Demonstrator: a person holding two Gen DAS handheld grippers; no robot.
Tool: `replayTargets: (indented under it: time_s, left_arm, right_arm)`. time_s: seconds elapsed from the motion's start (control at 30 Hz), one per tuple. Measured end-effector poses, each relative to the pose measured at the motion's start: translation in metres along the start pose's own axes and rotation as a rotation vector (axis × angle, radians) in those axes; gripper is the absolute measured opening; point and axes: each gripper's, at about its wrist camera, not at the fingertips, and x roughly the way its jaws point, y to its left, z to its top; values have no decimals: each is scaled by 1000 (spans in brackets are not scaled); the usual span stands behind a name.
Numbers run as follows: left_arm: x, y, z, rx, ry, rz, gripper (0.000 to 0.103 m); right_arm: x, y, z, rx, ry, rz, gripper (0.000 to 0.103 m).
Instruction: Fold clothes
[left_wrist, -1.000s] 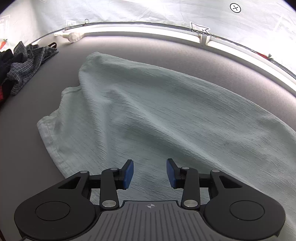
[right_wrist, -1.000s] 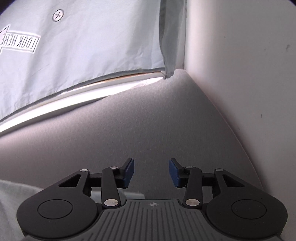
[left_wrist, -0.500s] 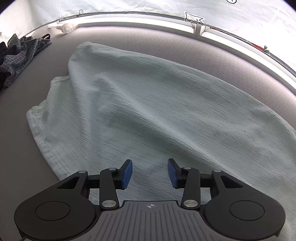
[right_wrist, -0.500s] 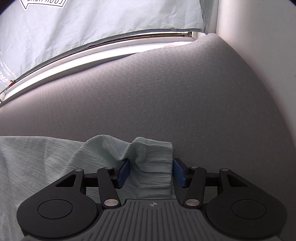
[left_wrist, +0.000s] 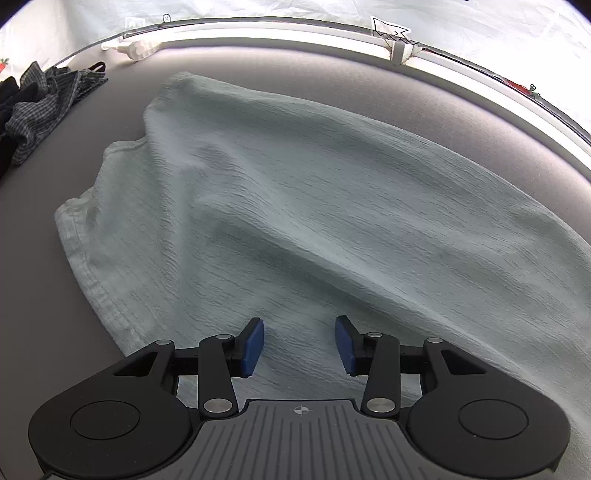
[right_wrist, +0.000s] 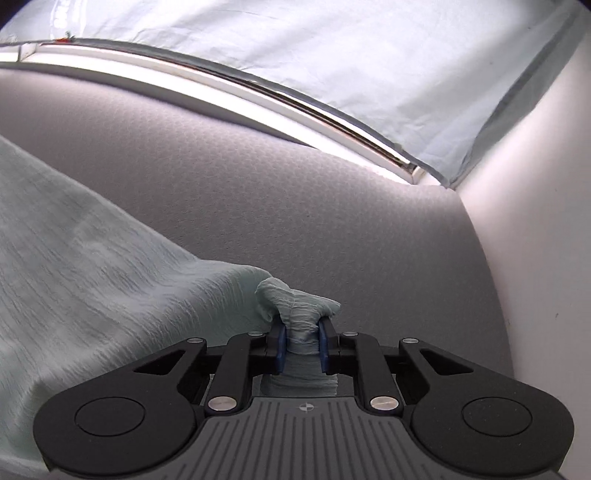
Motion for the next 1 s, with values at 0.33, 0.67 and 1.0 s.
replayTargets:
  time_s: [0.33,0.67,1.0]
  left_arm:
    - [-4,10,0,11,-5,23,56]
    - [-10,64,7,-50,-44,47,64]
    - [3,194,13,-345,-81,91,77]
  right_arm:
    - [52,-36,38,20,-16,-185,19]
    - [-11,-28,17,159,-77,-130,49]
    - [-188,117,-45,287,-44,114,62]
